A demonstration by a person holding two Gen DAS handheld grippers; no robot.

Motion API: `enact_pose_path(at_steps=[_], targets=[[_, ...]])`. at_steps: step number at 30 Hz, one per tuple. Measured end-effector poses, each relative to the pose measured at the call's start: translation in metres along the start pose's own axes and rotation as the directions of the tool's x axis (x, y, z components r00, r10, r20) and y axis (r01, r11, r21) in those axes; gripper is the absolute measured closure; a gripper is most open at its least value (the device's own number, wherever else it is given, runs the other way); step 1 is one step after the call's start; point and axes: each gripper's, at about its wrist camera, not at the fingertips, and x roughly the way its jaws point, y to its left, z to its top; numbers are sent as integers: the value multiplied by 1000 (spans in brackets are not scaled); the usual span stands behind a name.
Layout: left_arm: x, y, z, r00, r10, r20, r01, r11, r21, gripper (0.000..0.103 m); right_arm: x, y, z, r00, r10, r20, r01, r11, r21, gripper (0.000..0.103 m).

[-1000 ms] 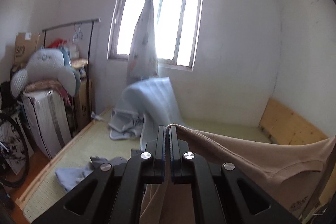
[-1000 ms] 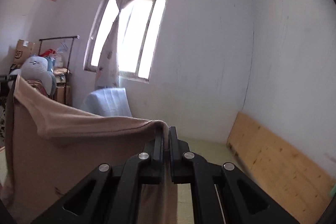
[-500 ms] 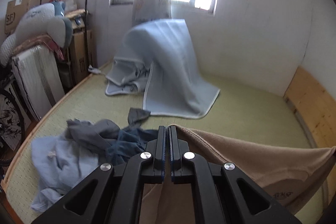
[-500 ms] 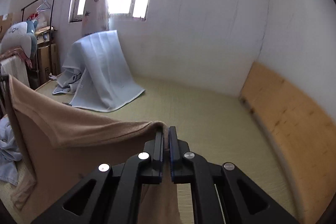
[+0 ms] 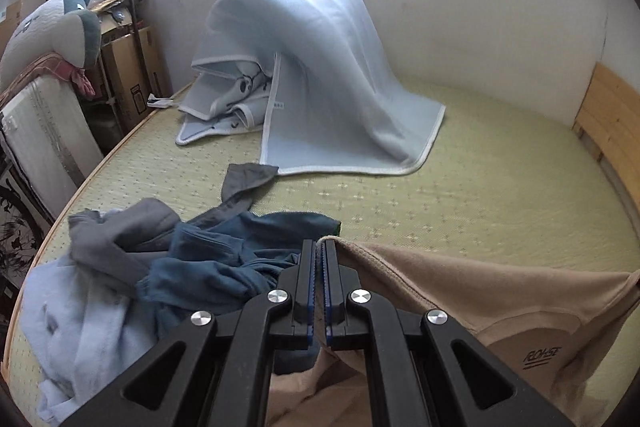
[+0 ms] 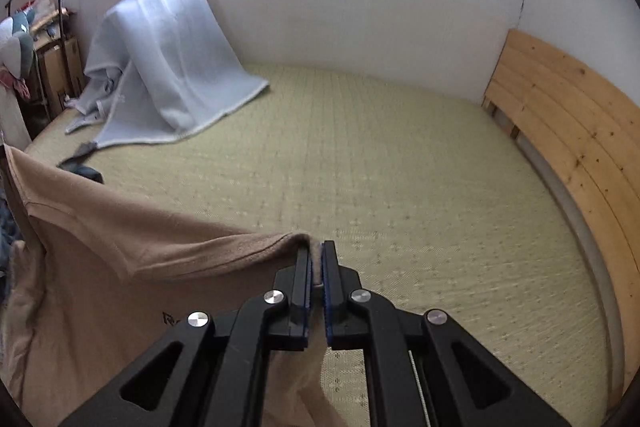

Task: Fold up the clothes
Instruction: 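Lay the tan shirt flat on the mat and open both grippers, then withdraw both grippers from the flattened tan shirt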

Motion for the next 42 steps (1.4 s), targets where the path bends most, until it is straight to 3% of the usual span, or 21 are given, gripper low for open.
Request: enact_pose_path(at_steps=[5, 12, 14, 15, 18, 20, 22, 23, 25, 27, 31, 34, 35, 36, 37, 38, 41, 42], targets=[[38, -6, -3, 999, 9, -34, -9, 1000, 8, 101, 55, 12, 1, 999, -16, -49, 16, 1000, -10, 100], [51, -4, -7, 994, -105, -35, 104, 994, -39, 94, 102, 24, -3, 995, -23, -99, 21, 1000, -19, 96], [39, 1, -11, 988, -151, -14, 149, 986, -69, 86, 104, 24, -4, 995, -22, -92, 22, 1000, -1, 80], [30, 5, -15, 984, -178, 3, 177, 980, -88, 85, 101, 22, -4, 997, -14, -81, 16, 1000, 17, 66], [-1, 18, -28, 966, -251, 58, 257, 956, -138, 65, 90, 17, -6, 998, 4, -55, -1, 999, 48, 53], [-24, 26, -41, 952, -292, 95, 304, 940, -157, 44, 75, 14, -6, 1000, 10, -27, -9, 998, 63, 51], [-52, 31, -60, 933, -338, 125, 355, 922, -157, 36, 63, 10, -4, 1000, 21, -2, -21, 996, 85, 51], [-64, 33, -72, 924, -358, 134, 377, 913, -158, 27, 58, 6, -3, 1000, 28, 10, -29, 994, 102, 50], [-82, 32, -97, 909, -394, 134, 412, 897, -159, 18, 44, -2, 1, 999, 40, 33, -44, 988, 145, 50], [-96, 26, -127, 894, -434, 109, 446, 881, -155, 18, 35, -4, 2, 998, 49, 47, -56, 986, 157, 49], [-105, 4, -190, 879, -476, 34, 475, 864, -166, 18, 50, 35, -8, 989, 134, -69, -132, 991, 35, 49], [-98, -21, -232, 843, -536, -41, 527, 839, -133, 18, 75, 70, -21, 964, 208, -168, -213, 977, -13, 50], [-94, -32, -242, 835, -545, -74, 538, 837, -100, 18, 86, 83, -27, 950, 237, -203, -247, 969, -24, 54], [-90, -42, -252, 829, -548, -109, 545, 836, -61, 19, 94, 94, -30, 944, 246, -221, -261, 964, -42, 68], [-88, -50, -259, 825, -549, -132, 550, 834, -33, 19, 103, 105, -34, 944, 230, -238, -252, 965, -67, 89], [-86, -56, -262, 822, -550, -149, 553, 833, -22, 19, 113, 117, -38, 944, 213, -254, -243, 966, -92, 95], [-80, -68, -272, 800, -572, -180, 578, 816, -25, 19, 139, 137, -41, 940, 200, -278, -238, 965, -111, 96], [-77, -70, -275, 802, -568, -184, 575, 818, -20, 19, 148, 142, -41, 938, 195, -287, -236, 965, -114, 96]])
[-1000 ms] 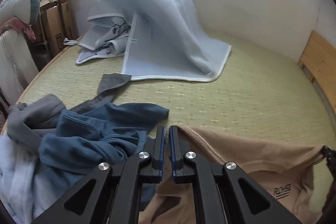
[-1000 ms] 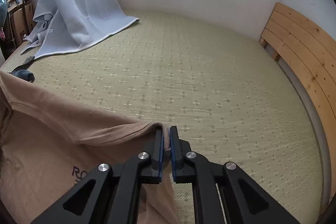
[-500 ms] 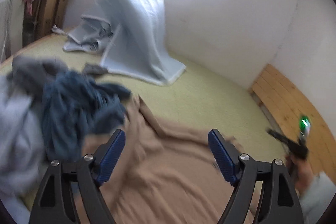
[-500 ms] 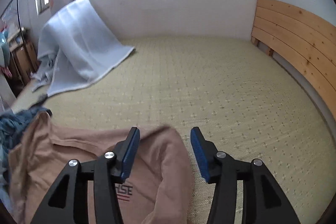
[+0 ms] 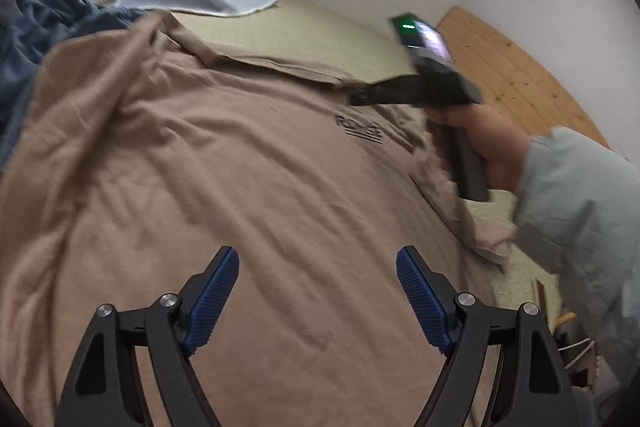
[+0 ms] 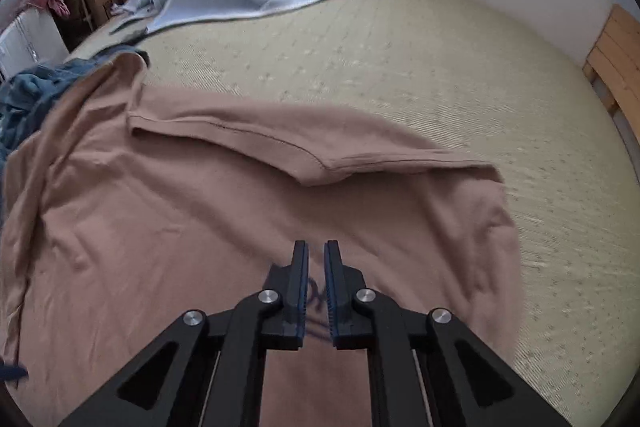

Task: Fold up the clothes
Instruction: 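Withdraw both grippers from the flattened tan shirt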

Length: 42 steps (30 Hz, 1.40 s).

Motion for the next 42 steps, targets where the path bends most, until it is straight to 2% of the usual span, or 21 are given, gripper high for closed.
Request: enact_pose_path(at_steps=[5, 9, 10, 11, 13, 14, 16, 17, 19, 21, 24, 25, 31, 33, 35, 37, 40, 41, 42], targets=[[16, 4, -17, 995, 90, -34, -89, 995, 37, 19, 35, 10, 15, 999, -25, -26, 25, 999, -21, 96], [18, 12, -19, 992, 111, -59, -110, 994, 13, 19, 51, 7, 45, 998, -59, -11, 59, 998, -18, 96], [16, 12, -18, 992, 111, -51, -111, 994, 6, 19, 55, 3, 62, 994, -114, -7, 113, 993, -16, 97], [13, 13, -16, 993, 108, -40, -108, 994, -3, 19, 43, -3, 74, 988, -146, 57, 144, 989, 30, 97], [8, 16, -11, 995, 98, -22, -98, 995, -18, 19, 19, -16, 98, 960, -215, 177, 195, 973, 126, 96], [7, 18, -10, 996, 91, -19, -92, 995, -25, 19, 2, -20, 103, 948, -214, 234, 176, 969, 171, 96], [3, 18, -8, 997, 77, -11, -77, 996, -38, 19, -23, -18, 109, 926, -216, 311, 163, 969, 187, 94], [2, 19, -6, 997, 74, -5, -74, 996, -41, 19, -27, -15, 110, 924, -220, 313, 175, 971, 166, 94], [0, 18, -4, 997, 73, 2, -73, 997, -37, 19, -26, -7, 106, 942, -197, 273, 168, 978, 127, 93], [-1, 16, -5, 997, 82, 6, -82, 996, -25, 19, -13, 6, 98, 973, -122, 196, 107, 991, 85, 93], [-1, 18, -7, 995, 99, 3, -99, 995, -21, 19, 14, 36, 88, 998, 1, 60, -2, 1000, 16, 93], [-2, 20, -8, 994, 105, 1, -105, 994, -23, 19, 26, 49, 84, 999, 50, 6, -50, 999, -11, 93], [3, 37, -18, 988, 144, -51, -148, 987, -70, 19, 67, 127, 87, 978, 180, -107, -189, 978, -83, 93], [10, 38, -25, 982, 167, -90, -171, 984, -38, 19, 72, 139, 94, 979, 177, -100, -186, 979, -83, 93], [11, 36, -27, 981, 170, -97, -171, 985, -4, 19, 76, 145, 109, 975, 210, -77, -214, 975, -53, 93], [9, 40, -25, 984, 151, -97, -153, 988, -21, 19, 82, 146, 123, 984, 166, -61, -168, 985, -31, 93], [5, 51, -22, 985, 142, -94, -148, 987, -65, 19, 71, 141, 150, 989, 131, 66, -134, 990, 39, 93], [5, 55, -22, 986, 140, -93, -148, 986, -79, 19, 56, 137, 157, 978, 136, 160, -151, 985, 80, 93], [3, 58, -21, 987, 133, -90, -142, 986, -93, 19, 44, 135, 158, 970, 121, 210, -143, 985, 93, 93]])
